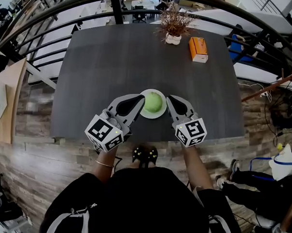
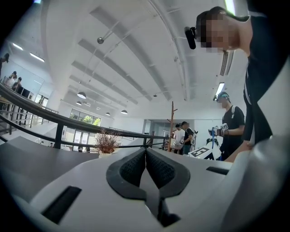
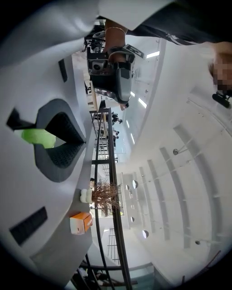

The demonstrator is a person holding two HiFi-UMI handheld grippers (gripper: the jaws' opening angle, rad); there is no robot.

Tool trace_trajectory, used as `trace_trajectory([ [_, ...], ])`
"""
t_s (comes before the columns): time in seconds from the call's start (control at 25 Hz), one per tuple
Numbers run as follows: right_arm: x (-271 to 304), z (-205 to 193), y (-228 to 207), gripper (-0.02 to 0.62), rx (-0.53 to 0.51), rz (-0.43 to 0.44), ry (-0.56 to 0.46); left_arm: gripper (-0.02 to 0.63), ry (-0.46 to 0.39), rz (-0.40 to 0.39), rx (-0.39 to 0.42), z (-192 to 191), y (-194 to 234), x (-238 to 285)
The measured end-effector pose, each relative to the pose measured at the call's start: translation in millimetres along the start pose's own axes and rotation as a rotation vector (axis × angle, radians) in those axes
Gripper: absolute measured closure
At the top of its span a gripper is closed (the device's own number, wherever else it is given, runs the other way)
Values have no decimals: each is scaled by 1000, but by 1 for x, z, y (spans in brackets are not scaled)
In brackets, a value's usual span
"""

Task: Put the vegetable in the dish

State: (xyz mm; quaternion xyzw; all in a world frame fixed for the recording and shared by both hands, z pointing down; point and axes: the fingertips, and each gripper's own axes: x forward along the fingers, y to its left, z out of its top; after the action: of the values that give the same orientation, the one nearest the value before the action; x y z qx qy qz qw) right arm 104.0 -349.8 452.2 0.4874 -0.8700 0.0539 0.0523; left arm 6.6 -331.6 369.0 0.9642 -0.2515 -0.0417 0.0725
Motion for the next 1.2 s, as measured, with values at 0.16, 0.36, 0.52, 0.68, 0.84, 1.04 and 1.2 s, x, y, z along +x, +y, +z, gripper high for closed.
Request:
trace_trajectory([
  [0.16,-6,19,-1,586,9,-10,-36,595,-3,-20,14,6,-6,6],
  [0.36,-11,47,5,586,2,-2,-93,595,-9,-25,34,15,-12,8],
  [0.52,-15,65,14,586,-14,17,-128,595,-16,-29,48,20,-16,7],
  [0.68,-18,81,23,586,-25,33,-157,595,-25,-30,58,26,-18,6],
  [0.84,-25,96,29,586,-27,44,-181,595,-29,-27,62,27,-21,5],
  [1.04,-34,115,37,586,-48,67,-214,594,-34,-26,67,28,-25,5],
  [1.2,-39,123,44,586,-60,72,-227,594,-36,-27,68,30,-27,2],
])
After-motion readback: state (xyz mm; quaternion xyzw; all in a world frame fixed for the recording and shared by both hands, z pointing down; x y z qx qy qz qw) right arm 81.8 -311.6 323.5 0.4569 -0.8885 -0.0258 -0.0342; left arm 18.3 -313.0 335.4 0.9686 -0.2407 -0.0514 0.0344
